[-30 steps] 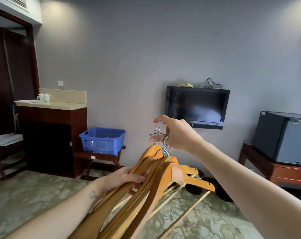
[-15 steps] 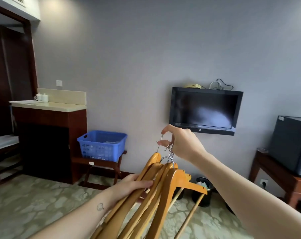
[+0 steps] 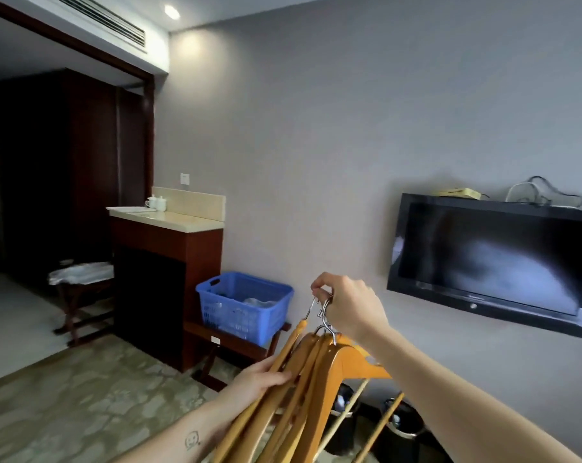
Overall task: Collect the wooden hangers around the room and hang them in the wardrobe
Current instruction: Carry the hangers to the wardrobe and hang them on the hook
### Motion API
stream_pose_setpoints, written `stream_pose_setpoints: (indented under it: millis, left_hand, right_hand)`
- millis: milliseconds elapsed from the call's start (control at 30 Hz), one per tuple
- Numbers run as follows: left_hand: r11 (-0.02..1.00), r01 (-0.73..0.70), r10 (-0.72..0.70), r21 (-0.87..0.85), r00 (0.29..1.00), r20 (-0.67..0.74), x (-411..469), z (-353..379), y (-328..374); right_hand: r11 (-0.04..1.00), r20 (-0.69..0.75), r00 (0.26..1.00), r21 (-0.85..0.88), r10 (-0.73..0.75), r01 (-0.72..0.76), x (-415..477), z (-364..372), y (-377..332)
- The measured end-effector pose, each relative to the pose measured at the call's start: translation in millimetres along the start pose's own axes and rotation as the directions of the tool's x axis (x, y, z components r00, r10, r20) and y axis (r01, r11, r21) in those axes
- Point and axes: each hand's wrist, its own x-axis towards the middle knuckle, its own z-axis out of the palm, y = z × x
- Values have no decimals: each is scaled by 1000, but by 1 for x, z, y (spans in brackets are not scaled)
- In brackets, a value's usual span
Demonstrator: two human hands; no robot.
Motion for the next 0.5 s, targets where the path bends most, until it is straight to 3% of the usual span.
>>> stream_pose_setpoints:
  millis: [233,367,500]
  left_hand:
    - [980,-92,37,-174,955,-293,45,-64,3]
    - [978,-123,21,-169,862,-506,59,-129,9]
    - [910,-208,-26,-358,834,-550,50,-209,21]
  right_hand:
    - [985,80,984,67,-161,156,90,61,-24]
    - [967,76,968,103,-241,232,133,102,-61]
    - [927,12,952,230,-306,295,180,147,-106]
